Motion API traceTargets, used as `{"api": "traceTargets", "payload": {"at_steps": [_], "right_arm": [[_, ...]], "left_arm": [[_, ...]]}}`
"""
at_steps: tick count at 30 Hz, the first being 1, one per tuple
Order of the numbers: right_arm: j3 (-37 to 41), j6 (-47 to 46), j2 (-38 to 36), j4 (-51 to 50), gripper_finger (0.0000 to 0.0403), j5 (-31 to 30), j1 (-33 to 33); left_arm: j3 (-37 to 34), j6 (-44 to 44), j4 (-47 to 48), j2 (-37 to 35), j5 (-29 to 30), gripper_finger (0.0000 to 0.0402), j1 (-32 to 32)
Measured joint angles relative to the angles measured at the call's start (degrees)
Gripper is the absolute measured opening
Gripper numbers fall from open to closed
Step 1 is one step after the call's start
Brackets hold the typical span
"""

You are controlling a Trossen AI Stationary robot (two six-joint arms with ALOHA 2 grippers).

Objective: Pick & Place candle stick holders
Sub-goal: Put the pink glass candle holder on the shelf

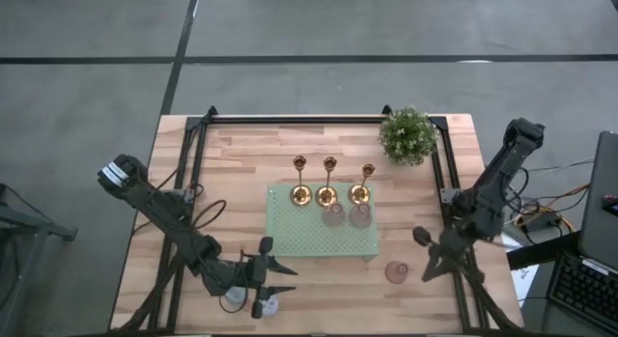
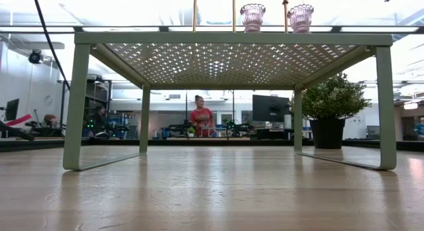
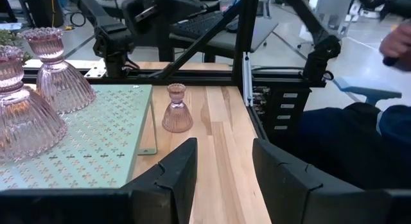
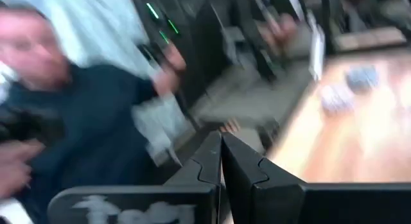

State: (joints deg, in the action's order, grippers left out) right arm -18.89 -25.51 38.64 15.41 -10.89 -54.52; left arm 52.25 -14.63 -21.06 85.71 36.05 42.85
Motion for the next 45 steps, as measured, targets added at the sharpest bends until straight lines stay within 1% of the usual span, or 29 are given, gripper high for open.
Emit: {"api": "traceTargets", "payload": {"at_steps": [3,6,8,10,17,24,27,30,34,39,42,45], "right_arm": [[-8.1,-4.3,6.7,-17.8,0.0008,-3.7,0.0],[-15.6,-12.4,12.9,-36.1,0.0008,-5.6,0.0],[-19.6,-16.7,16.9,-43.8,0.0008,-5.6,0.0],[-23.1,-18.2,20.6,-49.1,0.0008,-5.1,-0.5],[-34.4,-17.4,32.3,-57.6,0.0009,-1.8,-1.5],[-42.5,-15.8,43.3,-66.4,0.0009,-1.7,-1.6],[-45.2,-15.5,47.2,-72.1,0.0019,-1.7,-1.6],[-47.6,-14.8,50.5,-75.3,0.0042,-1.6,-1.6],[-50.2,-12.7,53.2,-77.0,0.0085,-1.7,-1.6],[-51.1,-10.5,53.9,-77.9,0.0135,-3.1,-1.6],[-50.3,-10.9,53.2,-78.1,0.0151,-4.4,-1.6],[-48.7,-11.7,52.7,-78.2,0.0156,-5.8,-1.6]], "left_arm": [[0.0,0.0,0.3,0.0,0.0,0.0154,0.0],[0.0,-0.1,0.3,0.0,0.0,0.0154,0.0],[0.0,-0.3,0.3,0.0,0.0,0.0154,0.0],[0.0,-0.3,0.3,0.0,0.0,0.0154,0.0],[0.0,-0.3,0.3,0.0,0.0,0.0154,0.0],[0.0,-0.2,0.6,0.0,0.0,0.0154,0.0],[0.0,-0.3,0.6,0.0,0.0,0.0154,0.0],[0.0,-0.3,0.6,0.0,0.0,0.0154,0.0],[0.0,-0.3,0.6,0.0,0.0,0.0154,-0.1],[-0.1,-0.2,0.6,0.0,0.0,0.0154,-0.1],[-0.1,-0.2,0.6,0.0,0.0,0.0154,-0.1],[-0.1,-0.2,0.6,0.0,0.0,0.0154,-0.1]]}}
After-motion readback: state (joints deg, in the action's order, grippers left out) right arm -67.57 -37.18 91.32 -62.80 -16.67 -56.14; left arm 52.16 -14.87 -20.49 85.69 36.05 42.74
